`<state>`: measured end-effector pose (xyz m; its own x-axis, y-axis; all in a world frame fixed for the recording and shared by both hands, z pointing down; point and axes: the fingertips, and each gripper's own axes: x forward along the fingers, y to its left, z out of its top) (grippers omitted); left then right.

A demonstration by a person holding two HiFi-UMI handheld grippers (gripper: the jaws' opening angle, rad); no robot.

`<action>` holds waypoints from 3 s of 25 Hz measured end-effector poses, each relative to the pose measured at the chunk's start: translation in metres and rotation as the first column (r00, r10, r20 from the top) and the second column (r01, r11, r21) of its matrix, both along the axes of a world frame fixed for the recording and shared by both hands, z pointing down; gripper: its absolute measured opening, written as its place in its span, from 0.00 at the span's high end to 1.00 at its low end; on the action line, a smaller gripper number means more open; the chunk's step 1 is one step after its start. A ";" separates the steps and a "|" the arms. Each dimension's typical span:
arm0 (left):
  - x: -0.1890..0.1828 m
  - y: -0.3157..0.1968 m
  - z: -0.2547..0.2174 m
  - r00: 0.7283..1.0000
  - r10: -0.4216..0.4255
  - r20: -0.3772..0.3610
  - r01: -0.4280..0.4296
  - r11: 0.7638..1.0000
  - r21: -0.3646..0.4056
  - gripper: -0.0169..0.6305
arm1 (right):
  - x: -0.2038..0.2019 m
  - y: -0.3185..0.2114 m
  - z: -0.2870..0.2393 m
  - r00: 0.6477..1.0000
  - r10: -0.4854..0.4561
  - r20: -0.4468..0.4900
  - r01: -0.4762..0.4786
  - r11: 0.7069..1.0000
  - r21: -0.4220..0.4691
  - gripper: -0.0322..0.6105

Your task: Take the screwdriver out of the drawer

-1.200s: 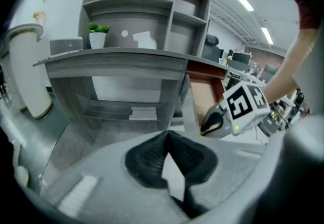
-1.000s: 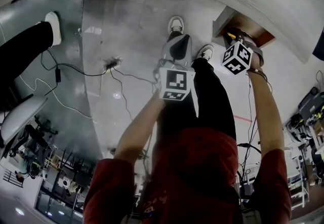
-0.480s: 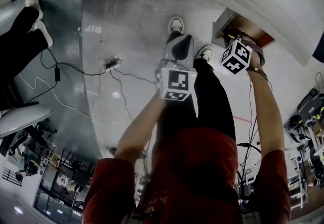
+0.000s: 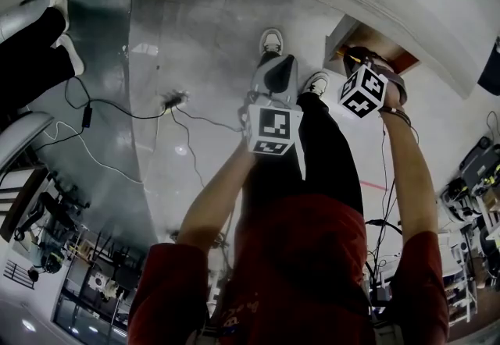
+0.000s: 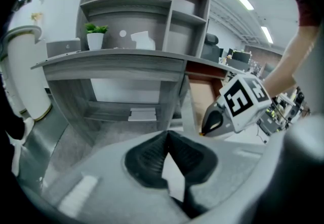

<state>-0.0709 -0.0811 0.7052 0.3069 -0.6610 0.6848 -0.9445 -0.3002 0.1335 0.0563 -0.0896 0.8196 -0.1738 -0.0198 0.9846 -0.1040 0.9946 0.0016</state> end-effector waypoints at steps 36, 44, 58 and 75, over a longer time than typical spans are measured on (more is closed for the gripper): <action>0.044 -0.026 -0.157 0.992 0.116 0.050 -0.122 0.981 0.152 0.97 | 0.039 0.014 -0.174 0.902 0.378 0.207 -0.404 0.909 0.101 0.91; 0.056 -0.030 -0.195 0.988 0.148 0.042 -0.154 0.970 0.189 0.97 | 0.059 0.029 -0.210 0.832 0.488 0.265 -0.523 0.849 0.080 0.91; 0.093 -0.045 -0.239 0.955 0.293 0.051 -0.296 0.922 0.249 0.97 | 0.103 0.038 -0.269 0.644 0.664 0.380 -0.738 0.670 0.079 0.91; 0.080 -0.046 -0.277 0.964 0.262 0.054 -0.265 0.911 0.316 0.97 | 0.110 0.007 -0.330 0.385 0.727 0.568 -0.876 0.481 -0.021 0.91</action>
